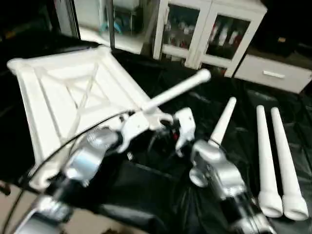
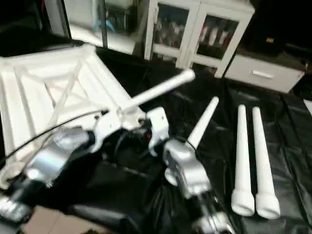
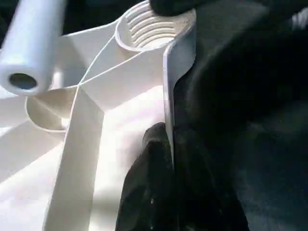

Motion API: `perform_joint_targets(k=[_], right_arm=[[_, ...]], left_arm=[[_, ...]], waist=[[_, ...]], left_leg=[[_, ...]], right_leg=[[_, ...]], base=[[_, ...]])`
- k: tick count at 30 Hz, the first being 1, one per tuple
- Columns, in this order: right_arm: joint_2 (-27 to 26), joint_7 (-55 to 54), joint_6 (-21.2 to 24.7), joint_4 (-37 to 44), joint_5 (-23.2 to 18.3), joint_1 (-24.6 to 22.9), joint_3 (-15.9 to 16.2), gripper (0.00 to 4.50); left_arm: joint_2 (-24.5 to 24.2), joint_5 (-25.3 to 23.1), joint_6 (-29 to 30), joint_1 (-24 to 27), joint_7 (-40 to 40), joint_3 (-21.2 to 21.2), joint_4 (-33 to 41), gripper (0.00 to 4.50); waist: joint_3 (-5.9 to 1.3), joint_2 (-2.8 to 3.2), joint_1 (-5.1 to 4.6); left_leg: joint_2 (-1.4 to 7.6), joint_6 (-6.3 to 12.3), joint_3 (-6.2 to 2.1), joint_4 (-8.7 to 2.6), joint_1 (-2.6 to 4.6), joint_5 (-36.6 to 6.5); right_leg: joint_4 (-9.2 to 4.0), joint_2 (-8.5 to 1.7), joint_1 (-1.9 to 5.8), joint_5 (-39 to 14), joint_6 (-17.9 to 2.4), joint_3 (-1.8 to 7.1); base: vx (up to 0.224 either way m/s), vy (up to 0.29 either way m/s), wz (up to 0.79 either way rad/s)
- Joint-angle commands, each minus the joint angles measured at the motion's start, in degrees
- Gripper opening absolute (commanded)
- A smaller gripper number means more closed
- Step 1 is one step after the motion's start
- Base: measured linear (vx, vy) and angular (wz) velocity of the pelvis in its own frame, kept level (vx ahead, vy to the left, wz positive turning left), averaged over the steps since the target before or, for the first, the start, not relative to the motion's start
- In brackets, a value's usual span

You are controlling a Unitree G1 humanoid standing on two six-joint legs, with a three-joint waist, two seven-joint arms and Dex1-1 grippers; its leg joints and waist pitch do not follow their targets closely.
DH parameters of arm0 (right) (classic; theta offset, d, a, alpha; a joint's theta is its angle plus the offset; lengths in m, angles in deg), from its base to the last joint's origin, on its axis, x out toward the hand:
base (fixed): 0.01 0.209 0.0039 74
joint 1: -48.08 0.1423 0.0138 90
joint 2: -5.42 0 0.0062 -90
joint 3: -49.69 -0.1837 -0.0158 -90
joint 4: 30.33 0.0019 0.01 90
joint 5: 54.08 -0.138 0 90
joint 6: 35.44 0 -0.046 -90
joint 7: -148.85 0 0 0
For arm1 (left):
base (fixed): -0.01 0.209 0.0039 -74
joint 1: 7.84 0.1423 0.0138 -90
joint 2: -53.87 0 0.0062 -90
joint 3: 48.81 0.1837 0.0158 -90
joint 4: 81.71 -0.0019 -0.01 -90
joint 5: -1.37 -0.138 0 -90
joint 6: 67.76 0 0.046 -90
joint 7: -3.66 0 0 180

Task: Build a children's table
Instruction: Pick table leg

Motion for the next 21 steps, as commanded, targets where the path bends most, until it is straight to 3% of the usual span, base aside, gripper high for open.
perform_joint_targets(k=[1, 6, 8, 12, 16, 21], right_arm=[[1.0, 0.2, 1.1, 2.1, 0.5, -0.9, -0.7, 3.73], [1.5, -0.4, 1.4, 2.6, 0.4, -1.2, -1.2, 3.73], [1.6, -0.5, 1.4, 2.7, 0.4, -1.2, -1.2, 3.73], [2.1, -0.7, 1.2, 2.9, 0.6, -0.7, -0.7, 3.73], [2.2, -0.7, 0.8, 2.6, 1.0, -0.7, -0.4, 3.73], [2.3, -0.9, 0.6, 2.7, 1.2, -0.9, -0.2, 3.73]], left_arm=[[-1.6, -2.0, 0.1, 3.6, 1.7, 3.0, -1.6, 0.00], [-2.9, -1.5, -2.2, 5.3, 3.2, 3.2, -0.1, 0.00], [-3.0, -1.5, -2.0, 5.4, 3.1, 3.1, 0.1, 0.00], [-6.1, -0.9, -12.3, 6.5, 7.7, 4.8, 0.3, 0.00], [-7.3, -1.2, -12.2, 7.0, 8.3, 4.8, 0.2, 0.00], [-7.9, 0.4, -15.4, 7.7, 10.0, 3.8, 0.8, 0.00]], waist=[[-3.01, 1.22, -0.16], [-2.97, 1.15, -0.45], [-2.99, 1.26, -0.48], [-2.96, 1.19, -0.39], [-2.90, 1.44, -0.12], [-2.98, 1.29, -0.14]], left_leg=[[4.82, -3.08, -2.41, -5.19, 1.54, -14.1], [4.78, -3.21, -2.46, -5.21, 1.35, -14.7], [4.82, -3.24, -2.38, -5.18, 1.58, -14.4], [4.72, -2.99, -2.38, -5.19, 1.49, -14.3], [4.82, -4.07, -2.30, -5.37, 1.86, -15.9], [4.74, -4.69, -2.35, -5.36, 1.82, -16.3]], right_leg=[[-3.96, -4.70, 1.43, -7.8, -10.3, 2.96], [-4.08, -4.84, 1.50, -9.1, -10.3, 3.08], [-4.01, -4.73, 1.36, -8.4, -10.4, 3.04], [-3.99, -4.71, 1.40, -8.2, -10.1, 3.03], [-3.97, -4.62, 1.05, -9.6, -9.9, 2.99], [-3.97, -4.73, 1.15, -9.6, -9.6, 3.06]], base=[[0.000, 0.000, 0.00], [0.000, 0.000, 0.00], [0.000, 0.000, 0.00], [0.000, 0.000, 0.00], [0.000, 0.000, 0.00], [0.000, 0.000, 0.00]])
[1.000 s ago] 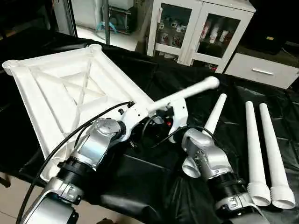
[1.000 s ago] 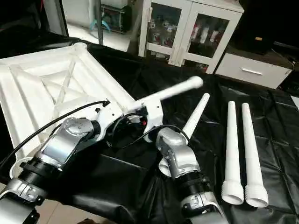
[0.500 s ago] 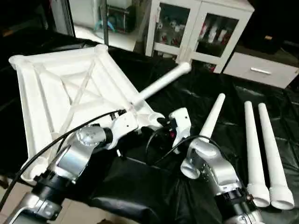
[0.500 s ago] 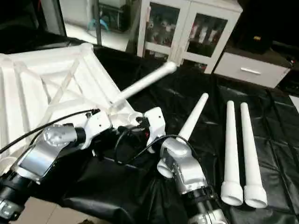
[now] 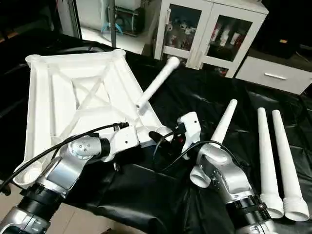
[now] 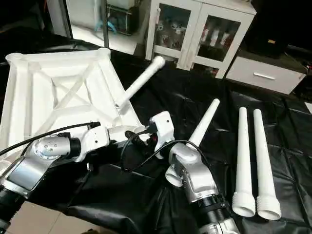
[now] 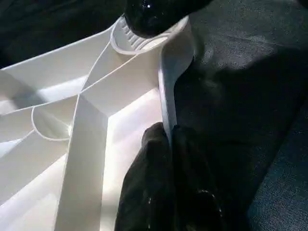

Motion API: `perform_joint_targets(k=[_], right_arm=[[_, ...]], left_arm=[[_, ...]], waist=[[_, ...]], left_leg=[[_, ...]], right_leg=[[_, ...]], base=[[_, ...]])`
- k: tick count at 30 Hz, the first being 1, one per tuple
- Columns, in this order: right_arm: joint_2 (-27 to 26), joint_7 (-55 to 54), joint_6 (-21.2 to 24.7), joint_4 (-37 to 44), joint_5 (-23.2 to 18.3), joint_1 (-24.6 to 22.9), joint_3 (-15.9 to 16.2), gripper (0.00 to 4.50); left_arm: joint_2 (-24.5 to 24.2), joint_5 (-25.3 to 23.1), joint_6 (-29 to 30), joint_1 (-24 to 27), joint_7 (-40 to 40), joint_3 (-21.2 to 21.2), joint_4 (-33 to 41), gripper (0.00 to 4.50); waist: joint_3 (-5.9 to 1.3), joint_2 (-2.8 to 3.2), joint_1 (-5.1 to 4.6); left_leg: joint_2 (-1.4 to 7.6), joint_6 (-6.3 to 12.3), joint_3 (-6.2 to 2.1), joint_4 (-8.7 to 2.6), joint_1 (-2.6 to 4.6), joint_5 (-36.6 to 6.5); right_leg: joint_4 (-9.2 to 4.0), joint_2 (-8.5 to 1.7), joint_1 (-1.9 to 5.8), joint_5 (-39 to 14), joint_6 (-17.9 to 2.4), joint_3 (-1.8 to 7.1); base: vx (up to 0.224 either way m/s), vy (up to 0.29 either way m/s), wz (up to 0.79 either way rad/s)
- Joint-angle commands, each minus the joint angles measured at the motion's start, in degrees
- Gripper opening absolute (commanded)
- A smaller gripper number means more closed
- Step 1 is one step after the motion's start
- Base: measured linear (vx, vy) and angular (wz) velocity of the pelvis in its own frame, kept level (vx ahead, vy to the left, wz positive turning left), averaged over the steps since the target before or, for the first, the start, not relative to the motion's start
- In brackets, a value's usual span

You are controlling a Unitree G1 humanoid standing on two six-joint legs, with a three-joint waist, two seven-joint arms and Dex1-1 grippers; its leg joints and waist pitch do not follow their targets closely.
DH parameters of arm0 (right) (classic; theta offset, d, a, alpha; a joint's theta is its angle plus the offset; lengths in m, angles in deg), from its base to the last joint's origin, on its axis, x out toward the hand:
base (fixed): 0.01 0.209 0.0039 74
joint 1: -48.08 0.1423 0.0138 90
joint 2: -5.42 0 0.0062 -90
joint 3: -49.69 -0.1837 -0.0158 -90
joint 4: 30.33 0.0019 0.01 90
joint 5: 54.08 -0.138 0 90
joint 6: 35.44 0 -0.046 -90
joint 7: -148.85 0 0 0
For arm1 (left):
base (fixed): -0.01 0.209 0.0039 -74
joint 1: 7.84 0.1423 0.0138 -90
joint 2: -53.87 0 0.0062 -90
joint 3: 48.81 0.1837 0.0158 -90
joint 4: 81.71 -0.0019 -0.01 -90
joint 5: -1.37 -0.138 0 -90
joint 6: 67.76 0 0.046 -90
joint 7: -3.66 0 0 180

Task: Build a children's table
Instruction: Pick table leg

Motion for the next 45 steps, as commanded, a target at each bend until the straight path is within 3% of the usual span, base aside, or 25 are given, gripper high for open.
perform_joint_targets(k=[1, 4, 11, 27, 35, 38, 41, 43, 45], right_arm=[[0.6, -0.3, -0.2, 0.8, 0.7, 0.1, -0.2, 3.73], [0.8, -0.4, -0.5, 0.7, 0.8, 0.1, 0.0, 3.73], [1.2, -0.2, -1.0, 0.1, 1.1, 0.5, -0.2, 3.73], [1.3, -1.1, -1.0, 0.4, 1.1, 1.5, -0.6, 3.73], [1.2, -1.9, -0.6, 0.5, 0.7, 2.1, -1.9, 3.73], [1.9, -2.0, -0.5, 0.5, 0.5, 2.0, -2.8, 3.73], [2.2, -2.3, -0.4, 0.5, 0.2, 2.0, -3.3, 3.73], [2.5, -2.4, -0.2, 0.7, -0.1, 2.2, -3.8, 3.83], [2.7, -2.4, 0.0, 0.9, -0.4, 2.3, -4.2, 3.83]], left_arm=[[-0.9, 0.2, -2.6, 3.1, 3.7, 3.1, -2.0, 0.00], [-1.5, 1.0, -5.3, 3.4, 4.9, 2.4, -2.8, 0.00], [-4.3, 1.2, -9.1, 3.6, 6.7, 1.4, -5.4, 0.00], [-7.1, 0.6, -13.2, 2.8, 6.7, -0.8, -10.9, 0.00], [-9.5, -0.2, -14.9, 1.7, 5.8, -2.3, -14.1, 0.00], [-12.3, 0.5, -19.1, 1.2, 4.3, -5.5, -16.9, 0.00], [-13.5, 2.3, -20.2, 1.0, 4.6, -7.6, -18.2, 0.00], [-13.9, 5.5, -18.4, 1.3, 6.3, -10.0, -17.5, 0.61], [-14.0, 8.9, -17.1, 1.7, 8.2, -11.9, -15.6, 0.66]], waist=[[-2.93, 1.28, -0.19], [-2.90, 1.44, -0.12], [-2.79, 1.45, -0.11], [-2.79, 1.58, -0.28], [-2.62, 1.41, -0.54], [-2.64, 1.44, -0.97], [-2.85, 1.27, -1.55], [-2.94, 1.24, -1.88], [-3.09, 1.19, -2.24]], left_leg=[[4.70, -4.40, -2.33, -5.13, 1.61, -15.1], [4.65, -3.96, -2.26, -5.13, 1.63, -14.8], [4.69, -4.83, -2.42, -5.32, 1.71, -17.7], [4.66, -4.89, -2.41, -5.32, 1.77, -18.4], [4.63, -5.44, -2.85, -5.58, 1.65, -21.4], [4.57, -5.65, -3.27, -5.75, 1.41, -22.4], [4.49, -5.62, -3.38, -5.78, 1.03, -21.2], [4.41, -5.57, -3.24, -5.68, 1.08, -20.5], [4.36, -4.91, -2.91, -5.35, 1.23, -18.6]], right_leg=[[-3.72, -4.70, 1.12, -8.0, -9.8, 3.03], [-3.73, -4.64, 1.09, -7.9, -9.8, 3.02], [-3.96, -4.79, 0.87, -11.9, -9.1, 3.08], [-4.03, -4.77, 0.74, -13.0, -9.1, 3.19], [-4.48, -4.99, 0.77, -19.0, -7.8, 3.24], [-4.58, -5.04, 0.94, -20.6, -7.4, 3.15], [-4.20, -4.88, 1.28, -18.3, -7.7, 3.00], [-3.94, -4.76, 1.17, -16.2, -8.6, 2.94], [-3.76, -4.70, 1.12, -12.9, -10.2, 3.01]], base=[[0.000, 0.000, 0.00], [0.000, 0.000, 0.00], [0.000, 0.000, 0.00], [0.000, 0.000, 0.00], [0.000, 0.000, 0.00], [0.000, 0.000, 0.00], [0.000, 0.000, 0.00], [0.000, 0.000, 0.00], [0.000, 0.000, 0.00]])
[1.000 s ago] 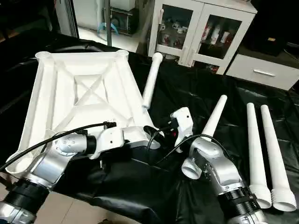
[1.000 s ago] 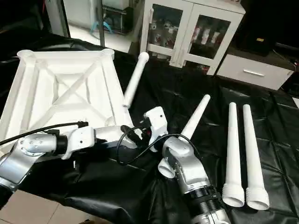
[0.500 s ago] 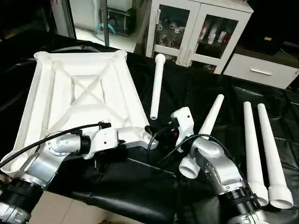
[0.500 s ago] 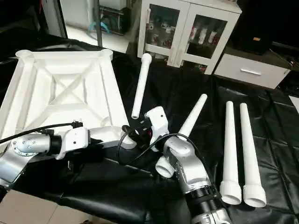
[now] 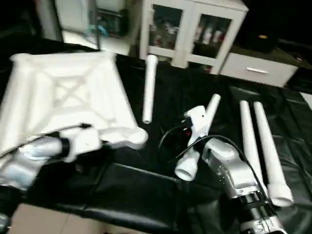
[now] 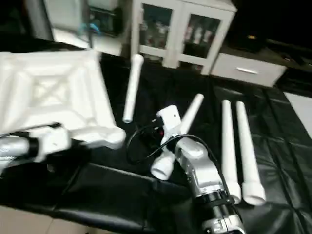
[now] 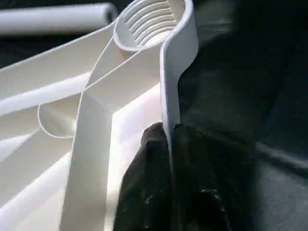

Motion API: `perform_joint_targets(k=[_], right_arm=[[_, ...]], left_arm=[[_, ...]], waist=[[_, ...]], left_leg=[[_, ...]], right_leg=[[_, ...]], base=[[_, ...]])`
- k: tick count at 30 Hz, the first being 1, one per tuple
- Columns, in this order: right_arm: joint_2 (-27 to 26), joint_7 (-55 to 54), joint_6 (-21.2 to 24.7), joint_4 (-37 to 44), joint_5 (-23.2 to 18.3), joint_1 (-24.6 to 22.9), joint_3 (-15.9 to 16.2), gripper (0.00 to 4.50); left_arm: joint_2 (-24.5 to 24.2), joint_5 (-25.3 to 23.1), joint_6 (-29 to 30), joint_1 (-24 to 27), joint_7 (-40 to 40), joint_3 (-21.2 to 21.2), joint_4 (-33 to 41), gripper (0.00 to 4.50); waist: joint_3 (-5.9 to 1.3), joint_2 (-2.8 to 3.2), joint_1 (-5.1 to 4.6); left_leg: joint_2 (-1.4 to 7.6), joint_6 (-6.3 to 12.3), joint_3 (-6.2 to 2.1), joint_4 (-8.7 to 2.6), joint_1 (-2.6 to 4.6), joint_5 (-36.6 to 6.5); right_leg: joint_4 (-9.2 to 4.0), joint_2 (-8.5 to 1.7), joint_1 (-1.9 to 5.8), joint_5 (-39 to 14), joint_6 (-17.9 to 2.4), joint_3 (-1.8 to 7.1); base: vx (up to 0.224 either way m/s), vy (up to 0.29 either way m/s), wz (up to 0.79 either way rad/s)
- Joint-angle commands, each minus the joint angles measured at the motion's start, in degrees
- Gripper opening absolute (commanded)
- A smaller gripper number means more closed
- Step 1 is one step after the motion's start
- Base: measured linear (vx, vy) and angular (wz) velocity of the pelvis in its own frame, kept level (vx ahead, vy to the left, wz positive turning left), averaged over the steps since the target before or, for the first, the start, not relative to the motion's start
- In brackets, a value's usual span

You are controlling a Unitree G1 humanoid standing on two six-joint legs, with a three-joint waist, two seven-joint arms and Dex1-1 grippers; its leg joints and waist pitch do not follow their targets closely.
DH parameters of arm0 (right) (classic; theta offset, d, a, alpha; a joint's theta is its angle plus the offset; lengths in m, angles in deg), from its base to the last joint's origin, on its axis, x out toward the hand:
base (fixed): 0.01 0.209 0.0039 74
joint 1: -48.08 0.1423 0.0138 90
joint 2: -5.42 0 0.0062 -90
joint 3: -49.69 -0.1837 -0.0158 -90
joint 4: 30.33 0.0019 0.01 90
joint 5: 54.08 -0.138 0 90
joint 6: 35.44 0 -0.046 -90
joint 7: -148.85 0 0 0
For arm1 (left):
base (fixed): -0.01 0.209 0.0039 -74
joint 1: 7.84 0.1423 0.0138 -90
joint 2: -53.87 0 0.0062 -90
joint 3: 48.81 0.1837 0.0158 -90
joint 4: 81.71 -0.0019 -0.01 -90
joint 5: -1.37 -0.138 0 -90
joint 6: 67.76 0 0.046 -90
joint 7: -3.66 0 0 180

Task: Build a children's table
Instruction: Pick table leg

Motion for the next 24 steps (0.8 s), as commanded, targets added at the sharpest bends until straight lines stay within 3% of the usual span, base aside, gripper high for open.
perform_joint_targets(k=[1, 6, 8, 9, 15, 16, 19, 24], right_arm=[[0.6, -0.3, 0.9, 1.0, -0.7, 0.5, -1.2, 3.83], [1.0, -0.2, 1.4, 1.1, -1.3, 1.0, -2.3, 3.83], [1.4, -0.1, 1.7, 0.7, -1.5, 1.7, -3.0, 3.83], [1.5, -0.2, 1.7, 0.6, -1.6, 1.9, -3.2, 3.83], [2.8, -2.8, 4.9, -1.2, -0.6, 4.4, -4.1, 3.83], [2.4, -4.4, 6.3, -2.7, -0.5, 5.9, -4.7, 4.10], [1.4, -6.1, 8.1, -6.3, -0.8, 9.7, -5.4, 4.29], [-2.0, -10.0, 7.9, -23.8, -1.1, 23.1, -7.0, 4.50]], left_arm=[[-1.0, 1.7, 1.7, 0.6, 1.2, -2.2, 0.5, 0.66], [-1.7, 5.1, 1.2, 1.4, 3.3, -3.5, 3.6, 1.12], [-2.1, 6.4, 1.2, 1.8, 4.7, -3.4, 5.2, 1.45], [-2.3, 6.6, 1.4, 2.0, 5.0, -3.4, 5.6, 1.45], [-0.5, 11.0, 7.4, 2.9, 5.2, -5.8, 13.1, 1.90], [0.3, 12.4, 9.3, 2.3, 4.1, -6.6, 15.0, 1.97], [1.7, 12.4, 13.4, 0.5, 0.2, -7.3, 17.2, 2.26], [6.1, 10.6, 20.0, -2.5, -8.1, -8.0, 19.0, 2.59]], waist=[[-3.00, 1.56, 0.72], [-3.05, 1.46, 1.42], [-2.99, 1.48, 1.80], [-2.94, 1.06, 1.76], [-2.76, 1.12, 2.38], [-2.78, 1.11, 2.41], [-2.87, 0.89, 2.38], [-3.04, 0.46, 2.00]], left_leg=[[4.30, -3.53, -2.28, -4.59, 0.77, -18.0], [4.40, -2.38, -1.79, -4.41, 1.11, -14.2], [4.36, -2.38, -1.65, -4.42, 1.28, -14.1], [4.36, -2.36, -1.58, -4.43, 1.28, -14.2], [4.31, -3.95, -1.50, -4.43, 1.47, -15.7], [4.30, -4.14, -1.51, -4.45, 1.45, -15.8], [4.15, -4.68, -1.53, -4.22, 1.37, -16.1], [4.12, -4.82, -1.61, -3.82, 1.14, -14.1]], right_leg=[[-3.99, -4.74, 1.69, -11.7, -10.7, 3.19], [-3.38, -4.43, 1.78, -5.5, -12.5, 3.00], [-3.35, -4.40, 1.69, -5.6, -12.5, 2.97], [-3.40, -4.37, 1.67, -5.9, -12.4, 2.96], [-3.60, -4.45, 1.51, -9.9, -11.3, 3.06], [-3.57, -4.45, 1.55, -10.1, -11.3, 3.05], [-3.57, -4.43, 1.58, -11.5, -11.2, 3.07], [-3.35, -4.62, 1.71, -11.4, -11.2, 3.10]], base=[[0.000, 0.000, 0.00], [0.000, 0.000, 0.00], [0.000, 0.000, 0.00], [0.000, 0.000, 0.00], [0.000, 0.000, 0.00], [0.000, 0.000, 0.00], [0.000, 0.000, 0.00], [0.000, 0.000, 0.00]])
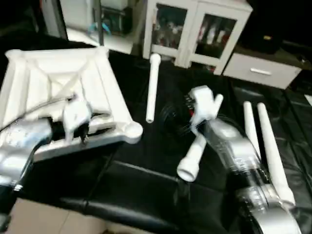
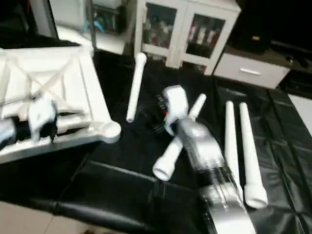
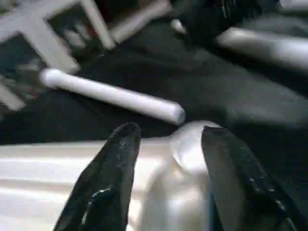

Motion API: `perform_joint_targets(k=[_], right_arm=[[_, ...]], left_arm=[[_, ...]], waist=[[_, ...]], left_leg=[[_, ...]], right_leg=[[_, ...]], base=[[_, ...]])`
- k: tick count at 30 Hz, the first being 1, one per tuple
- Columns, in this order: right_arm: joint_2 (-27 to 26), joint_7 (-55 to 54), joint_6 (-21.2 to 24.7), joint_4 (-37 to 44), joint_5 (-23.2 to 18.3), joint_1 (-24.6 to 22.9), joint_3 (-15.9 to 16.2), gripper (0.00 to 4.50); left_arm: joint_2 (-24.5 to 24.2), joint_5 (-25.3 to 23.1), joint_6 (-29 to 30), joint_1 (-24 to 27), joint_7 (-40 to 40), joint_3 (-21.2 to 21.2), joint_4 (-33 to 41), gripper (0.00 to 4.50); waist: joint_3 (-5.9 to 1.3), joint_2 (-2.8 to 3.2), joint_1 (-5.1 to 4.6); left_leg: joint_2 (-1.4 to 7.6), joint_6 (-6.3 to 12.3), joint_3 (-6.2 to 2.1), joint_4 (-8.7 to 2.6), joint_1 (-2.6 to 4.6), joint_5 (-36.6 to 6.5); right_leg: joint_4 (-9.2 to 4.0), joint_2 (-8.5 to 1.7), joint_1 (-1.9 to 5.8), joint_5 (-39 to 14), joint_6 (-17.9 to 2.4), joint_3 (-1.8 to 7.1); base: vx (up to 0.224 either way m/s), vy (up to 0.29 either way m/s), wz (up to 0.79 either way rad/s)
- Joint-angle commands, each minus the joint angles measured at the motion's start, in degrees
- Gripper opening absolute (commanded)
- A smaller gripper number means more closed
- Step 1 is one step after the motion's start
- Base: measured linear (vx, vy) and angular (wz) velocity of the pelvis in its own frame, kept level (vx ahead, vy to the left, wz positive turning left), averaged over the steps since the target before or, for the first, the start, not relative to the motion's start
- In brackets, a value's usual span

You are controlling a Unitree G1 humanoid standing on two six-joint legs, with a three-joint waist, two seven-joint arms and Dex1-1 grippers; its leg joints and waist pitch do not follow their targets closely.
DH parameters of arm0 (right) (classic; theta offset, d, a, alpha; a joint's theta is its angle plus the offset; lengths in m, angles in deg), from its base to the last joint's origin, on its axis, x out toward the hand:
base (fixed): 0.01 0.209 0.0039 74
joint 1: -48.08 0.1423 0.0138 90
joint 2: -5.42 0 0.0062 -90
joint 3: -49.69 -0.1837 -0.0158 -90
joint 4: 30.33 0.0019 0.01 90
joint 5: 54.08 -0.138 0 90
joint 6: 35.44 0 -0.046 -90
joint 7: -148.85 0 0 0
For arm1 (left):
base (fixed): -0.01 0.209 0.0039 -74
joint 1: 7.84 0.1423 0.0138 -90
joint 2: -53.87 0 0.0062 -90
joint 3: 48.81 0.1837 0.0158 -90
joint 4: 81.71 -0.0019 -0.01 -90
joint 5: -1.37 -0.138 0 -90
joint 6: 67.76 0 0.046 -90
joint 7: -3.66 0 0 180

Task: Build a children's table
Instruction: Pick table leg

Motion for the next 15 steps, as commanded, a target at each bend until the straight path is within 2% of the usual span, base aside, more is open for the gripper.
perform_joint_targets(k=[1, 3, 4, 5, 6, 7, 9, 10, 11, 12, 13, 14, 15], right_arm=[[-0.7, -3.1, -1.1, -8.4, -0.5, 4.4, -3.0, 4.50], [-2.1, -6.0, -3.6, -17.0, -1.2, 10.0, -5.1, 4.50], [-2.3, -6.4, -3.9, -18.2, -1.4, 10.8, -5.5, 4.50], [-3.4, -8.1, -4.9, -23.3, -2.2, 14.6, -7.1, 4.50], [-3.6, -8.6, -5.1, -24.5, -2.4, 15.5, -7.6, 4.50], [-4.1, -12.4, -6.7, -28.6, 0.0, 18.7, -6.5, 4.50], [-4.3, -12.9, -6.8, -29.5, 0.1, 19.3, -6.4, 4.50], [-5.1, -14.3, -7.6, -32.5, 0.7, 21.2, -6.5, 4.50], [-6.0, -14.3, -8.2, -34.6, 0.3, 22.1, -7.3, 4.50], [-6.2, -14.2, -8.3, -35.1, 0.2, 22.3, -7.5, 4.50], [-6.7, -13.3, -9.1, -36.1, -0.8, 22.8, -8.8, 4.50], [-6.9, -13.1, -9.8, -36.9, -1.2, 23.2, -9.7, 4.50], [-6.9, -13.1, -9.9, -37.1, -1.2, 23.3, -9.8, 4.50]], left_arm=[[1.6, -1.2, 5.0, -0.5, -3.3, -0.1, 1.7, 2.70], [2.8, -1.7, 8.3, 0.1, -5.2, 0.4, 3.5, 2.75], [2.8, -1.7, 8.7, 0.4, -5.3, 0.5, 4.0, 2.75], [2.8, -1.3, 11.0, 2.0, -5.7, 1.1, 7.1, 2.75], [2.7, -1.2, 11.6, 2.5, -5.8, 1.3, 8.1, 2.75], [1.7, 0.3, 13.6, 4.8, -5.1, 1.7, 12.6, 2.75], [1.3, 0.4, 14.1, 5.4, -5.0, 1.7, 13.6, 2.75], [-0.2, 0.6, 16.4, 7.9, -4.8, 1.3, 18.2, 2.75], [-1.5, 1.0, 18.9, 9.9, -4.8, 0.2, 21.5, 2.75], [-1.9, 1.3, 19.7, 10.6, -4.8, -0.1, 22.7, 2.75], [-3.4, 1.6, 21.8, 12.8, -4.8, -1.4, 26.7, 2.75], [-4.2, 1.9, 23.1, 13.9, -4.8, -2.3, 29.3, 2.75], [-4.4, 1.9, 23.3, 14.1, -4.8, -2.5, 29.7, 2.75]], waist=[[-3.19, 1.14, -0.15], [-3.28, 1.26, -0.21], [-3.40, 0.84, 0.02], [-3.41, 1.13, -0.09], [-3.48, 0.54, -0.22], [-3.57, 0.62, -0.23], [-3.69, 0.75, -0.05], [-3.02, -0.23, -0.08], [-1.82, -0.63, -0.14], [-1.80, -0.32, -0.13], [-0.17, -0.96, -0.11], [0.15, -0.67, 0.16], [0.15, -0.67, 0.16]], left_leg=[[3.85, -4.64, -1.81, -3.93, 1.12, -13.2], [3.91, -4.40, -1.63, -3.80, 1.02, -12.2], [3.81, -3.78, -1.57, -3.76, 0.94, -10.5], [4.03, -3.99, -1.56, -3.69, 1.07, -10.3], [3.96, -3.59, -1.67, -3.69, 0.80, -9.2], [3.93, -3.60, -1.51, -3.58, 0.81, -7.8], [3.70, -3.03, -1.25, -3.40, 0.89, -5.8], [3.83, -2.30, -1.23, -3.45, 0.53, -5.1], [3.90, -2.43, -1.43, -3.93, 0.07, -8.3], [4.00, -2.96, -1.43, -3.94, 0.28, -10.3], [4.06, -3.68, -1.55, -4.43, 0.19, -12.9], [4.10, -4.37, -1.85, -4.60, 0.34, -14.9], [4.10, -4.37, -1.85, -4.60, 0.34, -14.9]], right_leg=[[-3.61, -4.56, 1.93, -10.7, -11.5, 3.06], [-3.38, -4.59, 1.92, -8.9, -11.5, 3.13], [-3.23, -4.43, 2.18, -6.8, -11.7, 2.94], [-2.95, -4.54, 1.96, -5.7, -11.9, 2.97], [-2.63, -4.31, 2.28, -4.2, -12.2, 2.80], [-2.38, -4.25, 2.07, -2.3, -12.4, 2.69], [-2.21, -3.81, 1.98, 1.2, -12.4, 2.61], [-2.02, -3.88, 1.85, 2.7, -12.5, 2.56], [-2.58, -4.07, 1.65, -1.7, -11.5, 2.66], [-2.70, -4.08, 1.53, -4.2, -11.0, 2.79], [-3.33, -4.02, 0.80, -7.5, -9.7, 2.88], [-3.43, -4.14, 0.84, -10.5, -8.8, 3.01], [-3.43, -4.14, 0.84, -10.5, -8.8, 3.01]], base=[[0.000, 0.000, 0.00], [0.000, 0.000, 0.00], [0.000, 0.000, 0.00], [0.000, 0.000, 0.00], [0.000, 0.000, 0.00], [0.000, 0.000, 0.00], [0.000, 0.000, 0.00], [0.000, 0.000, 0.00], [0.000, 0.000, 0.00], [0.000, 0.000, 0.00], [0.000, 0.000, 0.00], [0.000, 0.000, 0.00], [0.000, 0.000, 0.00]])
